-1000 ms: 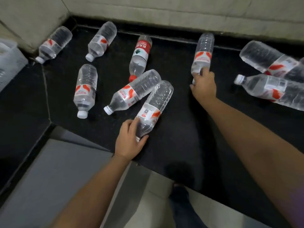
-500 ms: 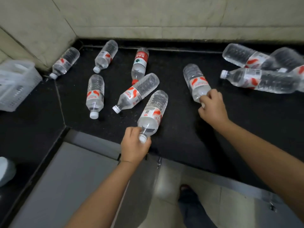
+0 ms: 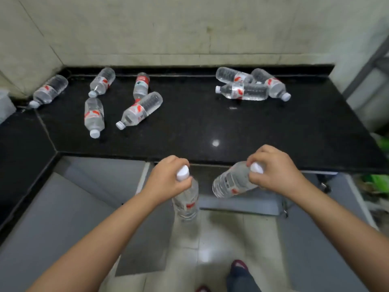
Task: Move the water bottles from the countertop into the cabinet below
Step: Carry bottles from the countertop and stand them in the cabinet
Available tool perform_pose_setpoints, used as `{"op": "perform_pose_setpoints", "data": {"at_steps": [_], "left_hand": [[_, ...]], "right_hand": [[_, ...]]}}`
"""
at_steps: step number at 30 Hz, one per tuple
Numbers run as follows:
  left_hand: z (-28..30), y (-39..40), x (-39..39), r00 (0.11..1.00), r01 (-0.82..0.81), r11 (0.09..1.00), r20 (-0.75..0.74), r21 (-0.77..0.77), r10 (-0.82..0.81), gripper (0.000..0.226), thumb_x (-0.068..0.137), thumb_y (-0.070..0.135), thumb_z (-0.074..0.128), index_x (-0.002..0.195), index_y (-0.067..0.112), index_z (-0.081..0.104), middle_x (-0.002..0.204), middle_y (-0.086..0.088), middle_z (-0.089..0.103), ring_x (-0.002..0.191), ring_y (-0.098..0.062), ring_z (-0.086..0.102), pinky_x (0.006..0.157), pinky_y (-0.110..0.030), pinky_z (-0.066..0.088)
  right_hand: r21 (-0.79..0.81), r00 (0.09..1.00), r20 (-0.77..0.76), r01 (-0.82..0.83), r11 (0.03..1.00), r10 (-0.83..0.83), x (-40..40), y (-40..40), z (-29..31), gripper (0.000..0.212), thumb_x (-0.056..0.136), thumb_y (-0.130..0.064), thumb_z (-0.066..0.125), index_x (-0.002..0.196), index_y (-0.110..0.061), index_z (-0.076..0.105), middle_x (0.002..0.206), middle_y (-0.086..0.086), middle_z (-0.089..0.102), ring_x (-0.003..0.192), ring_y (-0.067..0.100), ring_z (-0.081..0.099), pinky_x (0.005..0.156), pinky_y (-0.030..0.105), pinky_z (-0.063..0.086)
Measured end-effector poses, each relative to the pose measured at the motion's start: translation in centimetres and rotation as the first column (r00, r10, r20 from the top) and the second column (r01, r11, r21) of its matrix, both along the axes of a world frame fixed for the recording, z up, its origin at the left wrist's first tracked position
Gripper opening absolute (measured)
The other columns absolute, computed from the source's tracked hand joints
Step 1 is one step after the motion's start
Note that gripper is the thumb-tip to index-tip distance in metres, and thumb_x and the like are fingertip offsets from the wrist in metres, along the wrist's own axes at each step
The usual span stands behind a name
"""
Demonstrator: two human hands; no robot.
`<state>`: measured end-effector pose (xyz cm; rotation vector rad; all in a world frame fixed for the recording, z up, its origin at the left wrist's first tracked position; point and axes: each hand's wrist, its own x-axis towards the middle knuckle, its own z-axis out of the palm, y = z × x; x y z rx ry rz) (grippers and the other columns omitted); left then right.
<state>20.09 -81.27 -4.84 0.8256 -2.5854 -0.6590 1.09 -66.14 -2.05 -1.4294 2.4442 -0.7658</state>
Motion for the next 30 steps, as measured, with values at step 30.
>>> {"op": "perform_pose_setpoints", "data": {"at_steps": [30], "left_hand": [[-53.4, -6.3, -16.9, 0.881, 0.183, 0.971, 0.414, 0.151, -0.230, 0.030, 0.072, 0.014, 0.069, 0.099, 0.001, 0.066, 0.102, -0.023, 0.064, 0.101, -0.031, 0.058, 0.085, -0.031, 0.042]], "right_hand": [[0.418, 0.998, 0.063, -0.006, 0.908, -0.023, -15.2, -5.5, -55.3, 0.026, 0.079, -0.009, 0.062, 0.104, -0.005, 0.069, 0.109, 0.016, 0.070, 0.103, 0.028, 0.062, 0.082, 0.028, 0.047]]}}
